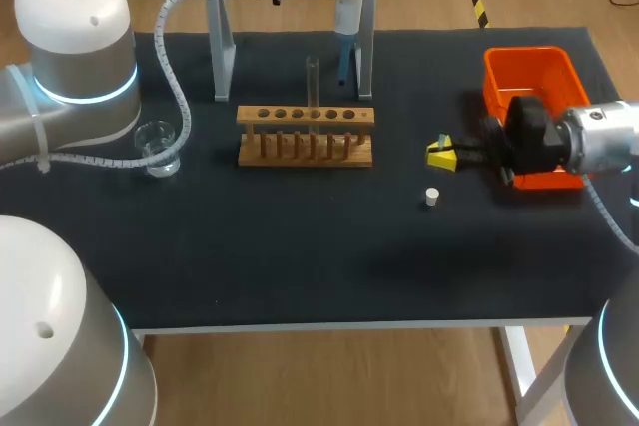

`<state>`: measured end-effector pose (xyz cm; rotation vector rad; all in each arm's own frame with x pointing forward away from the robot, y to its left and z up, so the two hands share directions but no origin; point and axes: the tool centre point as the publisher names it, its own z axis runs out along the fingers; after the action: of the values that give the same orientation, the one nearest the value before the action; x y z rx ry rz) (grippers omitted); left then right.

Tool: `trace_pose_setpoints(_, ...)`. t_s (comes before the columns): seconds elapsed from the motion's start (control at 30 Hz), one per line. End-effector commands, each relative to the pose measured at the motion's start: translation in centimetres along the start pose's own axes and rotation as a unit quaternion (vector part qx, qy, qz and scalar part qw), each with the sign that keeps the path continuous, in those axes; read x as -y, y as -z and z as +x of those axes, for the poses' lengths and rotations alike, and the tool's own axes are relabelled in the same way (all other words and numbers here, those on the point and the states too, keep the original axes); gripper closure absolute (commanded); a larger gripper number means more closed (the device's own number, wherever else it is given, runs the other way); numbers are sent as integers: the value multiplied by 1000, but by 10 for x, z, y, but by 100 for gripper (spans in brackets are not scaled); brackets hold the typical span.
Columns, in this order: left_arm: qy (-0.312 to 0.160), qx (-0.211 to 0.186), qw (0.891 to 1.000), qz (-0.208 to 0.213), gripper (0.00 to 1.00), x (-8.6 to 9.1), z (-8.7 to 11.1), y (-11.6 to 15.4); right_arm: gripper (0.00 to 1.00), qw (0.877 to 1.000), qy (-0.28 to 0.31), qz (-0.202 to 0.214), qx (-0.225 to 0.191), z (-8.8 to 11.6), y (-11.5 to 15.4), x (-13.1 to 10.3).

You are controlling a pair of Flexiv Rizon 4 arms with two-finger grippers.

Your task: Invert the test tube, pick up the pipette, mount the tip to pipette, aspirate from beaker and dispense into the tube, eject the tip, return the pipette, and cap with the stopper.

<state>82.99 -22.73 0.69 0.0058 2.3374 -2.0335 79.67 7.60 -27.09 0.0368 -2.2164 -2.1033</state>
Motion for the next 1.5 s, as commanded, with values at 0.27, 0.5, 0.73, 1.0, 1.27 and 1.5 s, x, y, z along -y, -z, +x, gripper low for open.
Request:
trace_pose_setpoints(0.27, 0, -1, 1000, -1, 100, 1, -1, 1, 100, 1000, 3, 8, -8, -9, -32, -5)
trace_pose_setpoints(0.5, 0, -1, 1000, -1, 100, 1, -1, 1, 100, 1000, 11, 12, -9, -16, -54, -13)
trace_pose_setpoints(0.73, 0, -1, 1000, -1, 100, 1, -1, 1, 100, 1000, 17, 13, -9, -21, -73, -19)
trace_pose_setpoints(1.0, 0, -1, 1000, -1, 100, 1, -1, 1, 100, 1000, 20, 11, -3, -26, -84, -23)
trace_pose_setpoints(1.27, 0, -1, 1000, -1, 100, 1, -1, 1, 100, 1000, 21, 11, 1, -28, -88, -21)
trace_pose_setpoints(1.5, 6, -2, 1000, 8, 100, 1, 0, -1, 100, 1000, 25, 13, 1, -28, -91, -22)
